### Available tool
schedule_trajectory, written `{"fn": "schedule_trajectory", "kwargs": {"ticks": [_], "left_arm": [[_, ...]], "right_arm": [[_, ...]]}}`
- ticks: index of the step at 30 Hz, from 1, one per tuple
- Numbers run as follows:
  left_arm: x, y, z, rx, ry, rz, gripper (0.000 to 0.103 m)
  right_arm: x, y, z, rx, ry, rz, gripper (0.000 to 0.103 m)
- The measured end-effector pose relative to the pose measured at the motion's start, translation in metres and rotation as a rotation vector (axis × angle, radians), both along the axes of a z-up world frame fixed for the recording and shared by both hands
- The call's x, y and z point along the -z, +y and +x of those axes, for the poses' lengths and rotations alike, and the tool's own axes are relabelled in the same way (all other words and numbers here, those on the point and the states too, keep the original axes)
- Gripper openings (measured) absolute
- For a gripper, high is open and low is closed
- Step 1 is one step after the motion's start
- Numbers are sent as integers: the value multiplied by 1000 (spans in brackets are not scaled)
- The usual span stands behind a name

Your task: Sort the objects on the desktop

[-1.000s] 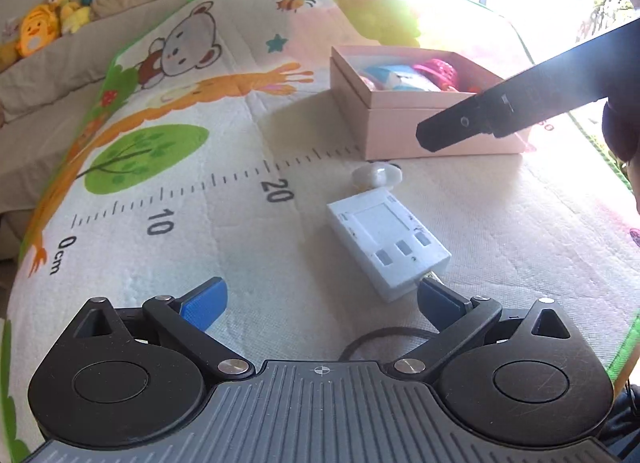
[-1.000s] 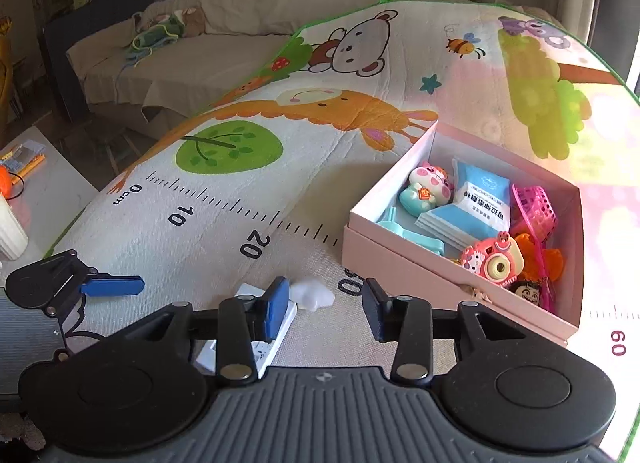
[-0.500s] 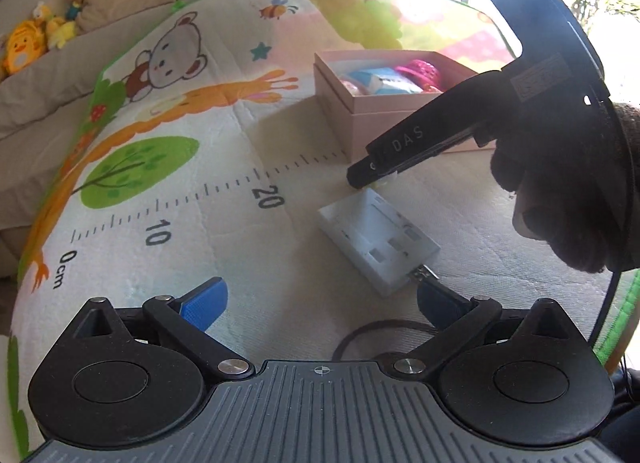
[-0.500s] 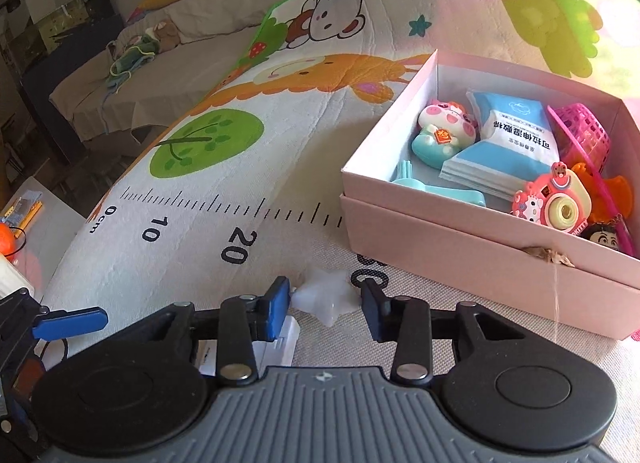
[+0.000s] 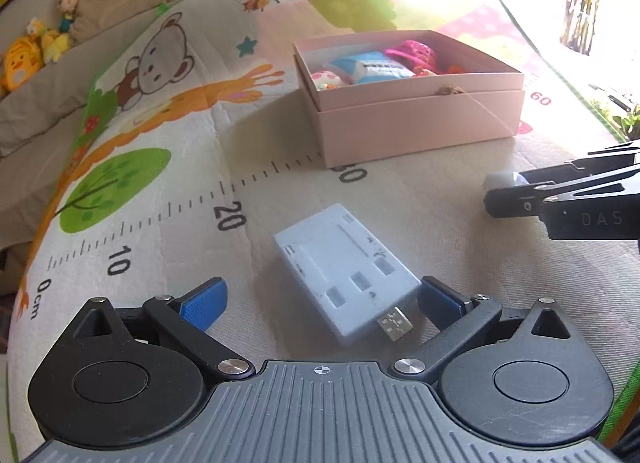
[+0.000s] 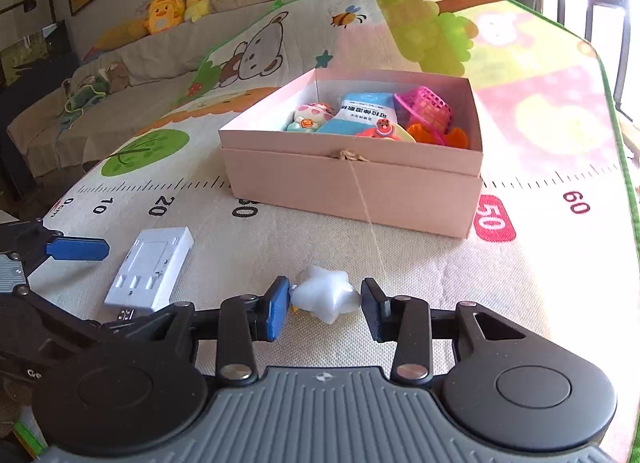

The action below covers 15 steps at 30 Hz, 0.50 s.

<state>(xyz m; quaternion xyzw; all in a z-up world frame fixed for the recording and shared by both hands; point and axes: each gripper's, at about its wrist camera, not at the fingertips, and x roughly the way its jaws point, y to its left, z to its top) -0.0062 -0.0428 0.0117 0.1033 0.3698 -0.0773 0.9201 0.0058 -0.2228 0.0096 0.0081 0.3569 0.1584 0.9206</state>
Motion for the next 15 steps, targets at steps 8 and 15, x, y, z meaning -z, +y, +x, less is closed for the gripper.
{"fn": "schedule_trajectory", "kwargs": {"ticks": [8, 15], "left_arm": [[-2, 51, 2, -178, -53, 112, 103], [-3, 93, 10, -336, -78, 173, 103]], "right_arm": [[3, 17, 2, 5, -10, 12, 49], [5, 44, -4, -74, -28, 13, 56]]}}
